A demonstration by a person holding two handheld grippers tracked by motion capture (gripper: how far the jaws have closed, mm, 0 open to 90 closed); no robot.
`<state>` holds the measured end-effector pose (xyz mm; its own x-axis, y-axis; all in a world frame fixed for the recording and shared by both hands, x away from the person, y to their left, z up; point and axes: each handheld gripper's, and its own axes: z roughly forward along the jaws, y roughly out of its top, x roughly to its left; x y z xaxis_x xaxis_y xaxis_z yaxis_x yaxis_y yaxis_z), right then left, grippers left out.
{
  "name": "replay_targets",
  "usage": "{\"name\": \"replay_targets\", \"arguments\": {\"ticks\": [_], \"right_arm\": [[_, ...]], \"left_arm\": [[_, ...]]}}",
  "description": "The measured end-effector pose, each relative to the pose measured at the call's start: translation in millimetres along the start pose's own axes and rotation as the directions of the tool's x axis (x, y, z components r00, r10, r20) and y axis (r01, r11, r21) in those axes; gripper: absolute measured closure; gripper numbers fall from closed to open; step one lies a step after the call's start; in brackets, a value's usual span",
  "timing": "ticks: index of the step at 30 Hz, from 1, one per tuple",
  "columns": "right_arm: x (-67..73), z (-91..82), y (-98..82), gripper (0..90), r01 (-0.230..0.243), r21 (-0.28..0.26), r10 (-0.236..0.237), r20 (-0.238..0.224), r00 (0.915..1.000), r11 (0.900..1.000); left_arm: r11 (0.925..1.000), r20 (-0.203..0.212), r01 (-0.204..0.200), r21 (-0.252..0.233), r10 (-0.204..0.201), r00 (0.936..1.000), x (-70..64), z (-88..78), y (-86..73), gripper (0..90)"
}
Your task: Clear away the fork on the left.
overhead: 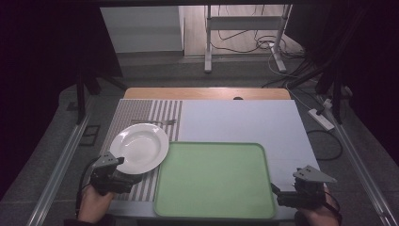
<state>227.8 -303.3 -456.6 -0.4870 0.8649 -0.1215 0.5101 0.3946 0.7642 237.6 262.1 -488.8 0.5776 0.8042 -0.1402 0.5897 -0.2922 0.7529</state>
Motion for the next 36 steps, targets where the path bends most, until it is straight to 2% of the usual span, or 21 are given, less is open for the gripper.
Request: {"name": "replay_targets", "arguments": {"ticks": [2, 6, 10, 25, 29, 36], "right_arm": [[-0.1, 0.1, 0.0, 0.0, -0.001, 0.001, 0.001, 0.000, 1.0000, 1.000], [-0.5, 0.2, -0.1, 0.0, -0.002, -0.002, 0.002, -0.001, 1.0000, 1.000], [-1.4, -0.1, -0.2, 0.0, -0.011, -0.001, 0.011, -0.001, 0.9999, 1.000], [-2.0, 0.6, -0.1, 0.0, -0.017, 0.004, 0.017, -0.008, 0.9998, 1.000], [-1.6, 0.7, -0.1, 0.0, -0.015, 0.006, 0.015, -0.011, 0.9998, 1.000], [-0.4, 0.9, 0.2, 0.0, 0.003, 0.015, -0.003, -0.016, 0.9999, 1.000]], "left_arm": [[1.0000, -0.005, -0.001, 0.003, 0.001, 1.0000, 2.8, 2.7, 2.1, 0.0], [0.9996, 0.002, 0.028, -0.004, -0.028, 0.9996, 11.6, 8.9, 7.1, 0.0], [0.9984, 0.009, 0.055, 0.009, -0.055, 0.9984, 22.5, 16.9, 12.7, 0.0], [0.9962, -0.021, 0.074, 0.045, -0.073, 0.9971, 51.4, 41.4, 34.6, 0.0], [0.9964, -0.034, 0.067, 0.053, -0.065, 0.9973, 55.3, 45.1, 37.7, 0.0], [0.9941, -0.034, 0.090, 0.060, -0.088, 0.9956, 67.8, 55.9, 46.4, 0.0]]}}
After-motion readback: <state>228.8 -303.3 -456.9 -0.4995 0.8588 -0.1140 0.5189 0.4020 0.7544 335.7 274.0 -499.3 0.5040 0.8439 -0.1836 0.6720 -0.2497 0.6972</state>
